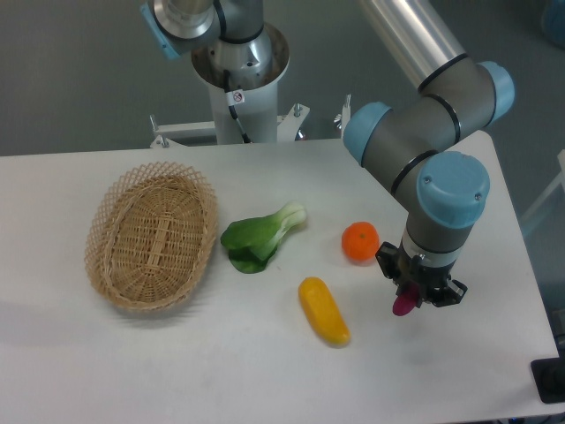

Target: Place the sweet potato on the table

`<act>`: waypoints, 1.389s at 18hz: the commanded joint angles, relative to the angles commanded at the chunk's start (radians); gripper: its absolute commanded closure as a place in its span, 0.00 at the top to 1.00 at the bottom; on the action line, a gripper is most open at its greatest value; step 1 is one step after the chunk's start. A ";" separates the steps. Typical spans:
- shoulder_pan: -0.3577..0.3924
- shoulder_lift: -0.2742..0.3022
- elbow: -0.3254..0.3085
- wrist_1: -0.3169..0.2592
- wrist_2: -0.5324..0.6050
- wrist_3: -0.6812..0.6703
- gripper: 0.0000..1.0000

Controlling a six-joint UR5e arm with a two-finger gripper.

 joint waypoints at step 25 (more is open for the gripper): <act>-0.031 -0.017 -0.003 0.015 -0.003 -0.072 0.27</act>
